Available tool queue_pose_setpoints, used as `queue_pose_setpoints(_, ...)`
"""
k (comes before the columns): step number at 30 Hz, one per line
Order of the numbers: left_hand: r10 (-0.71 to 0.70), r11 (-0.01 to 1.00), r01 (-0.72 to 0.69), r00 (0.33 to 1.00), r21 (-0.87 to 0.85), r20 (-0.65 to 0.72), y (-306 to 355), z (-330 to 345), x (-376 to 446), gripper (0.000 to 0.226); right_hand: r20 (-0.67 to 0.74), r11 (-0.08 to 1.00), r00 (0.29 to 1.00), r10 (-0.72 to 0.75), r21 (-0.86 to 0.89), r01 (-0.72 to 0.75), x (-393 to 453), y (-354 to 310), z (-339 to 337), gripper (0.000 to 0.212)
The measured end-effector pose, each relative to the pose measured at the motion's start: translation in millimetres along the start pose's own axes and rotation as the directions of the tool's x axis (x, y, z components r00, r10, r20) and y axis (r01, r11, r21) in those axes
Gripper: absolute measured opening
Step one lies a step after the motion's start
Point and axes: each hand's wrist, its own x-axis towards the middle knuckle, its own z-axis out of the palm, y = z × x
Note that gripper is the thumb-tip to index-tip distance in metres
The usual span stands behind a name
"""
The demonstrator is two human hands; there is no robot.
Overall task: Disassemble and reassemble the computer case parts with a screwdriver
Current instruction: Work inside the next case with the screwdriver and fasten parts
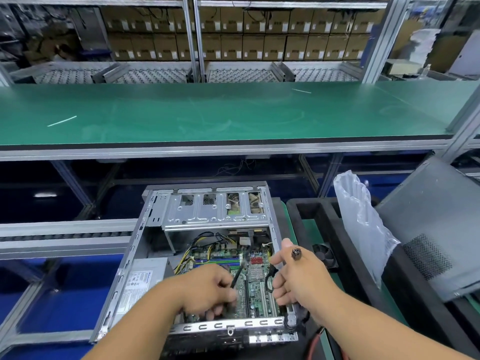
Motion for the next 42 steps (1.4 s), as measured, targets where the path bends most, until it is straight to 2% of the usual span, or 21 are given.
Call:
queue_pose_setpoints(2, 0.062, 0.973, -0.064, 0.998, -0.223, -0.019, -2, -8, -12, 0.022, 0.069, 0.998, 0.997, 0.025, -0.067, -0.021, -1, -4, 0, 0.041)
queue_pose_setpoints(4, 0.125, 0.892, -0.145, 0.989, -0.428, -0.077, 2, -16, -21, 0.022, 0.162, 0.99, 0.986, 0.026, -0.139, -0.003, -2, -6, 2, 0.034)
queue_pose_setpoints(7, 0.156, 0.801, -0.226, 0.973, -0.555, -0.171, 18, -18, -20, 0.019, 0.276, 0.986, 0.961, -0.004, -0.157, 0.05, 1, -7, 8, 0.033)
queue_pose_setpoints(9, 0.186, 0.85, -0.254, 0.965, -0.461, -0.187, 28, -12, -14, 0.012, 0.274, 0.987, 0.961, -0.033, -0.145, 0.075, 6, -7, 11, 0.04)
queue_pose_setpoints(11, 0.215, 0.926, -0.262, 0.957, -0.271, -0.194, 30, -5, -6, 0.012, 0.232, 0.974, 0.971, -0.064, -0.198, 0.112, 11, -7, 13, 0.041)
queue_pose_setpoints(14, 0.152, 0.988, -0.15, 0.965, 0.029, -0.212, 27, 0, 4, 0.026, 0.199, 0.958, 0.973, -0.117, -0.234, 0.163, 16, 0, 12, 0.02)
queue_pose_setpoints(15, 0.127, 0.991, -0.117, 0.967, 0.056, -0.219, 24, 1, 7, 0.029, 0.199, 0.954, 0.971, -0.134, -0.24, 0.18, 17, 2, 11, 0.017)
queue_pose_setpoints(17, 0.121, 0.992, -0.111, 0.974, 0.062, -0.194, 24, 5, 12, 0.022, 0.195, 0.949, 0.97, -0.142, -0.253, 0.19, 19, 5, 12, 0.017)
queue_pose_setpoints(20, 0.13, 0.979, -0.095, 0.973, 0.18, -0.191, 26, 11, 20, 0.026, 0.16, 0.956, 0.98, -0.122, -0.245, 0.159, 23, 6, 16, 0.019)
queue_pose_setpoints(22, 0.116, 0.963, -0.056, 0.969, 0.263, -0.216, 27, 14, 22, 0.019, 0.121, 0.962, 0.987, -0.101, -0.243, 0.128, 26, 7, 20, 0.021)
queue_pose_setpoints(25, 0.129, 0.971, -0.085, 0.973, 0.224, -0.19, 25, 14, 18, 0.015, 0.087, 0.964, 0.995, -0.049, -0.257, 0.07, 29, 6, 24, 0.019)
queue_pose_setpoints(27, 0.108, 0.985, -0.094, 0.99, 0.146, -0.095, 21, 8, 11, 0.014, 0.061, 0.951, 0.998, -0.023, -0.307, 0.04, 32, 5, 23, 0.009)
queue_pose_setpoints(31, 0.075, 0.994, -0.084, 0.991, 0.075, 0.114, 14, 0, -1, 0.014, -0.004, 0.957, 1.0, -0.006, -0.291, 0.005, 33, 3, 21, 0.007)
queue_pose_setpoints(32, 0.104, 0.994, -0.108, 0.987, 0.026, 0.124, 14, 2, 0, 0.014, 0.006, 0.96, 1.0, 0.001, -0.28, 0.0, 33, 3, 22, 0.009)
queue_pose_setpoints(34, 0.168, 0.985, -0.166, 0.983, -0.04, 0.067, 14, 5, 3, 0.013, 0.056, 0.955, 0.998, 0.034, -0.298, -0.016, 31, 2, 25, 0.028)
queue_pose_setpoints(35, 0.201, 0.979, -0.201, 0.979, -0.025, 0.022, 13, 6, 4, 0.016, 0.088, 0.94, 0.995, 0.047, -0.341, -0.014, 30, 1, 26, 0.034)
queue_pose_setpoints(38, 0.273, 0.955, -0.265, 0.961, 0.136, -0.047, 13, 11, 6, 0.027, 0.112, 0.912, 0.993, 0.043, -0.41, 0.007, 33, 1, 26, 0.03)
queue_pose_setpoints(42, 0.31, 0.869, -0.224, 0.941, 0.441, -0.134, 5, 10, 15, 0.014, 0.119, 0.976, 0.991, 0.055, -0.215, -0.028, 30, 0, 23, 0.023)
